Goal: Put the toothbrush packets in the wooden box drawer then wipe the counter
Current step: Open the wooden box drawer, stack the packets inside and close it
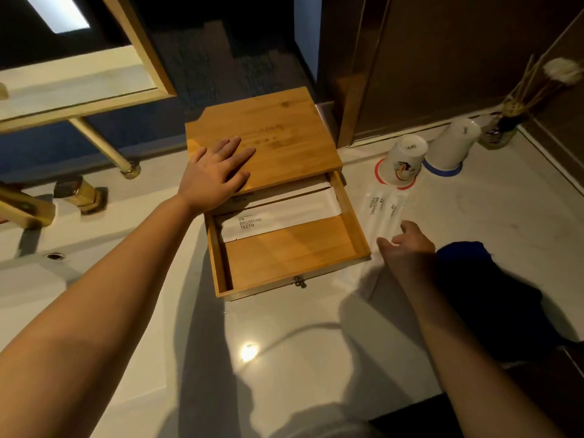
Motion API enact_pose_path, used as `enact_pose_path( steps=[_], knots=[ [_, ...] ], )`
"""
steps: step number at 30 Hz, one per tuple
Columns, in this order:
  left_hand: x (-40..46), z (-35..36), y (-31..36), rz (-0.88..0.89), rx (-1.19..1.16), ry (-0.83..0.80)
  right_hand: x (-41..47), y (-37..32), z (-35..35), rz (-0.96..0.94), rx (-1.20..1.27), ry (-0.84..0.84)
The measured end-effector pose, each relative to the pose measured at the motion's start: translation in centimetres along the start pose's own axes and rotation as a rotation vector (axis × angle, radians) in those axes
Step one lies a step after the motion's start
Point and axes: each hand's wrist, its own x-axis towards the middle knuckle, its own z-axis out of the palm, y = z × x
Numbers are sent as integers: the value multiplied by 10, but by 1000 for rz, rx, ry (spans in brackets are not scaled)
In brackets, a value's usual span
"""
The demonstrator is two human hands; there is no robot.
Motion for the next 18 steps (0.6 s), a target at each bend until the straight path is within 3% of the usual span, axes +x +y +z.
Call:
enact_pose_path(
  steps=[3, 10, 18],
  knots=[
    [0, 1, 0, 0, -3, -7, 7, -4, 3, 164, 38, -36],
    [-1, 0, 1, -2, -2, -2, 12, 11, 5, 224, 279, -12],
    [-1, 0, 1, -3, -15, 2, -2, 9, -32, 80, 404, 118]
  ],
)
